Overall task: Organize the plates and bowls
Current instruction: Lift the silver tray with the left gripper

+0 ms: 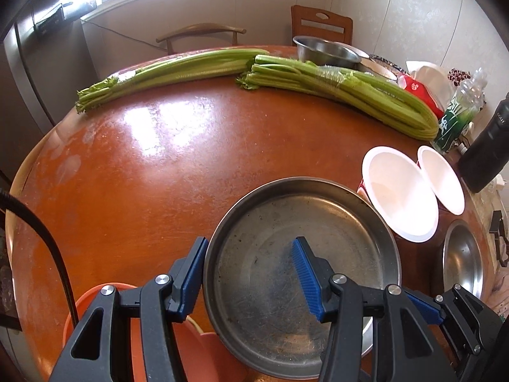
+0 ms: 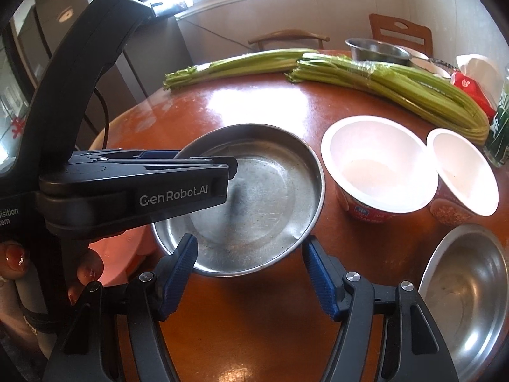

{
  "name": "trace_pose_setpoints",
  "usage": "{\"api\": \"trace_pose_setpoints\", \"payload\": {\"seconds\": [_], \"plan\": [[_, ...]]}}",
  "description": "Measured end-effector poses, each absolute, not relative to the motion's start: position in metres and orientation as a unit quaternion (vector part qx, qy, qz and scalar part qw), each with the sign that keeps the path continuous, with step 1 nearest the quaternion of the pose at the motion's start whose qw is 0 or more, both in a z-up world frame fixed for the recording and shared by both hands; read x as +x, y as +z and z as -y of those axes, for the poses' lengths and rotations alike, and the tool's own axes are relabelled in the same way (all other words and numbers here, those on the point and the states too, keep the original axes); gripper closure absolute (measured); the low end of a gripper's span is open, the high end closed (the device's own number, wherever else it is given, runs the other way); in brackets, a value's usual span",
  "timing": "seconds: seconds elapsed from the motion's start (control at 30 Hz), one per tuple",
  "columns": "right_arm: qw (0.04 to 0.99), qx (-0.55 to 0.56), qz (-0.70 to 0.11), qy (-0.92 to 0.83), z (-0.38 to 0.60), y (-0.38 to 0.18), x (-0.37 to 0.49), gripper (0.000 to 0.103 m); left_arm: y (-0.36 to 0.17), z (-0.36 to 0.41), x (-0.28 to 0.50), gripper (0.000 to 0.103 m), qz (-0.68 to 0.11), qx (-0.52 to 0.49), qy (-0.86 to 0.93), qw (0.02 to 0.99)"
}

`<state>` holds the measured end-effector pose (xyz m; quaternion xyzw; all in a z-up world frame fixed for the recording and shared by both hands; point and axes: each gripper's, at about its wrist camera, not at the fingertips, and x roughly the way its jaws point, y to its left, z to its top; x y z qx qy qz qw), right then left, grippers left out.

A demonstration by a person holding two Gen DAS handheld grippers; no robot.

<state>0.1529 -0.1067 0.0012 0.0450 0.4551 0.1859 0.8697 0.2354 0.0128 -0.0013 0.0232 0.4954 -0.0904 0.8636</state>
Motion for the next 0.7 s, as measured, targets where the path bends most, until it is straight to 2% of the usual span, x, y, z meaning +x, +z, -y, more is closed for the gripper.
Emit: {"api": "trace_pose_setpoints", "payload": {"seconds": [0.7], "plan": [[0.884,0.024,-0.4,0.24,0.085,0.05,0.105,0.032,0.057,-0.047,0.166,0.049,-0.437,-0.006,-0.065,0.897]]}}
